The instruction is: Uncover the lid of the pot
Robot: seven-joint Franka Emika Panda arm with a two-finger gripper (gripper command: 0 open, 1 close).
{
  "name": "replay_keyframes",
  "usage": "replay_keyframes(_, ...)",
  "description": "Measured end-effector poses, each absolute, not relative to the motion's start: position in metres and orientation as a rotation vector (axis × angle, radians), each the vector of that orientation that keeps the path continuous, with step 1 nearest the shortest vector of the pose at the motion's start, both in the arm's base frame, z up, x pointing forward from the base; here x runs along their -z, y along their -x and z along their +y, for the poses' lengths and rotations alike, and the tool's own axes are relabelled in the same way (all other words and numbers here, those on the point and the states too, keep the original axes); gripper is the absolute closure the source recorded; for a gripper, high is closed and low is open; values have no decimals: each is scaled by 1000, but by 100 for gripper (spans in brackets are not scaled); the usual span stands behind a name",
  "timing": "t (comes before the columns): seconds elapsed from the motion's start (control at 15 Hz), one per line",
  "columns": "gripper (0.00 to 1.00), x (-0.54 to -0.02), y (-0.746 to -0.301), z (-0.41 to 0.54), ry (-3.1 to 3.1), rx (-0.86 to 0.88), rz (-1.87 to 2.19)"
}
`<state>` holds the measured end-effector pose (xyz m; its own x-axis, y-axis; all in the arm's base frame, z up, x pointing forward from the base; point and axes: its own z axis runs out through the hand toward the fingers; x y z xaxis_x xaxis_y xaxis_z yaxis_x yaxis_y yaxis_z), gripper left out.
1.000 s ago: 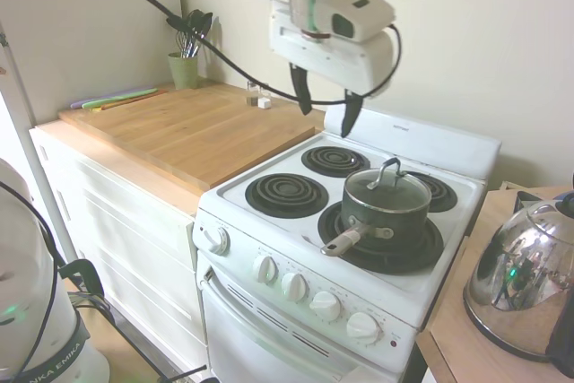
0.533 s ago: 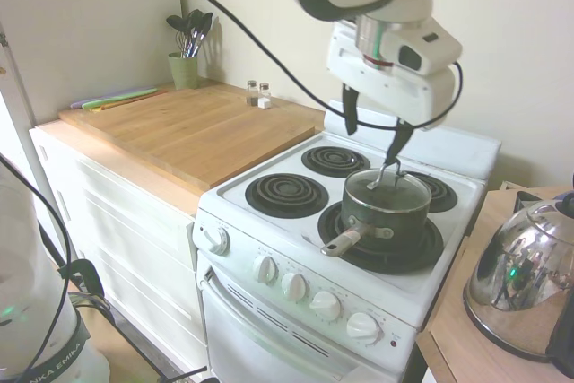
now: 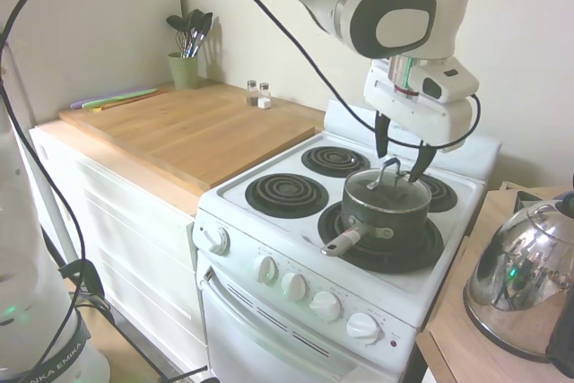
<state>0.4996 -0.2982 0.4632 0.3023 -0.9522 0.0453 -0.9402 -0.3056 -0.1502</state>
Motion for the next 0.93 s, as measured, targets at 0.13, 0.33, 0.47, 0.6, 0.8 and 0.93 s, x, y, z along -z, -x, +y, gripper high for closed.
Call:
replay_keyframes(0.13, 100, -458, -500, -290, 2470, 175, 1807)
replay_keyframes(0.33, 100, -450, -494, -279, 2477, 197, 1828)
replay_keyframes(0.47, 100, -449, -483, -273, 2471, 217, 1830)
replay_keyframes(0.6, 100, -448, -474, -270, 2465, 214, 1829)
replay_keyframes(0.8, 100, -448, -472, -278, 2452, 225, 1845)
replay_keyframes(0.93, 100, -448, -470, -287, 2442, 233, 1849)
